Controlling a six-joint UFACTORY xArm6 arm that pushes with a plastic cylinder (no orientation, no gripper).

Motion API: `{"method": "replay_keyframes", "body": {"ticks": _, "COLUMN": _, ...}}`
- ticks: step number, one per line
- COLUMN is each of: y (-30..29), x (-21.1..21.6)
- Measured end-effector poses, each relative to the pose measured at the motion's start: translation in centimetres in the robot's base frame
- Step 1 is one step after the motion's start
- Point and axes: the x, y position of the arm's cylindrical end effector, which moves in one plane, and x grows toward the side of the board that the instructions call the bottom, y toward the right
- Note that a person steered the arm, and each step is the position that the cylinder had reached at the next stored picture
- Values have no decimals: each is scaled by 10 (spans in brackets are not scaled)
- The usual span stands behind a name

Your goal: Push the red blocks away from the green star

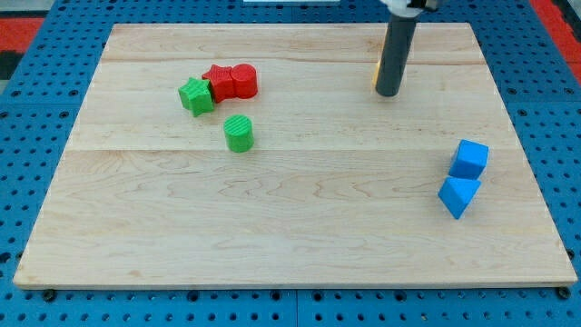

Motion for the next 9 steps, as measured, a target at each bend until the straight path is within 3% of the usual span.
{"method": "replay_keyframes", "body": {"ticks": 1, "y": 24, "x": -30}}
{"method": "replay_keyframes", "body": {"ticks": 2, "y": 15, "x": -4}}
{"method": "replay_keyframes", "body": {"ticks": 3, "y": -79, "x": 29}}
{"method": "replay_keyframes", "body": {"ticks": 4, "y": -177, "x": 21}}
{"method": "replay_keyframes", "body": {"ticks": 6, "y": -316, "x": 21}}
{"method": "replay_keyframes", "body": {"ticks": 8, "y": -260, "x": 5}}
{"method": "replay_keyframes", "body": {"ticks": 9, "y": -287, "x": -1}}
